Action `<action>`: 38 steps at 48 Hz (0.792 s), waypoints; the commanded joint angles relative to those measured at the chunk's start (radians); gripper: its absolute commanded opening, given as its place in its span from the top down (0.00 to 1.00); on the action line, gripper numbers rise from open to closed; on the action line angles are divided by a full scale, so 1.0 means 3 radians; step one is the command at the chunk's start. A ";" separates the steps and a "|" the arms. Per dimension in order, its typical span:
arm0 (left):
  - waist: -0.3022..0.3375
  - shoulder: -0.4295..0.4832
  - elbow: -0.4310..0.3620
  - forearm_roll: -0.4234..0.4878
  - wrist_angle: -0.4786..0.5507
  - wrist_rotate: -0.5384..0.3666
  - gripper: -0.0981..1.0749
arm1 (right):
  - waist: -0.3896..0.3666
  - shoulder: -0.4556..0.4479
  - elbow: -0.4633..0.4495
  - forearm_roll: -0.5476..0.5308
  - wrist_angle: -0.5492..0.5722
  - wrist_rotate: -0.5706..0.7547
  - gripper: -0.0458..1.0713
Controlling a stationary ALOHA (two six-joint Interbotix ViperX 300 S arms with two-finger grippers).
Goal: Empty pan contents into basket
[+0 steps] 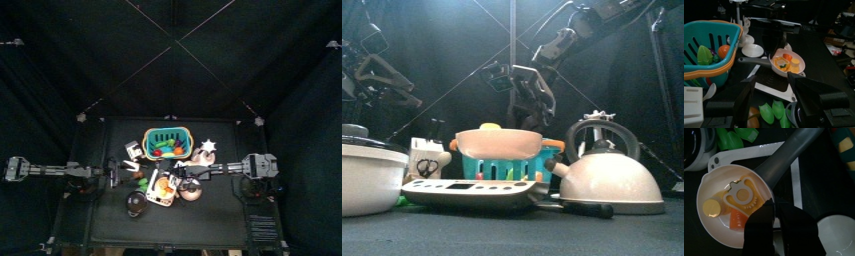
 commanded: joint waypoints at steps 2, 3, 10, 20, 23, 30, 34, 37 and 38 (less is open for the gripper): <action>0.0000 0.0005 -0.0046 -0.0005 -0.0010 0.0005 0.15 | -0.0031 -0.0245 -0.0169 0.0000 0.0046 0.0005 0.73; 0.0000 0.0005 -0.0046 -0.0010 -0.0010 0.0005 0.15 | -0.0041 -0.0266 -0.0184 -0.0005 0.0061 0.0005 0.73; 0.0000 0.0005 -0.0046 0.0000 -0.0010 0.0010 0.15 | -0.0164 -0.0353 -0.0343 -0.0051 0.0174 0.0010 0.73; 0.0000 0.0005 -0.0046 0.0005 -0.0010 0.0010 0.15 | -0.0491 -0.0348 -0.0649 -0.0061 0.0419 0.0015 0.73; 0.0000 0.0005 -0.0046 0.0005 -0.0010 0.0010 0.15 | -0.0608 -0.0317 -0.0793 -0.0061 0.0486 0.0000 0.73; 0.0000 0.0005 -0.0046 0.0005 -0.0010 0.0010 0.15 | -0.0859 -0.0251 -0.1069 -0.0061 0.0649 -0.0046 0.73; 0.0000 0.0005 -0.0046 0.0005 -0.0010 0.0010 0.15 | -0.0997 -0.0184 -0.1207 -0.0056 0.0721 -0.0051 0.73; 0.0000 0.0005 -0.0046 0.0005 -0.0010 0.0010 0.15 | -0.1094 -0.0097 -0.1304 -0.0072 0.0731 -0.0051 0.73; 0.0000 0.0005 -0.0041 0.0005 -0.0010 0.0010 0.15 | -0.1120 -0.0077 -0.1329 -0.0082 0.0731 -0.0051 0.73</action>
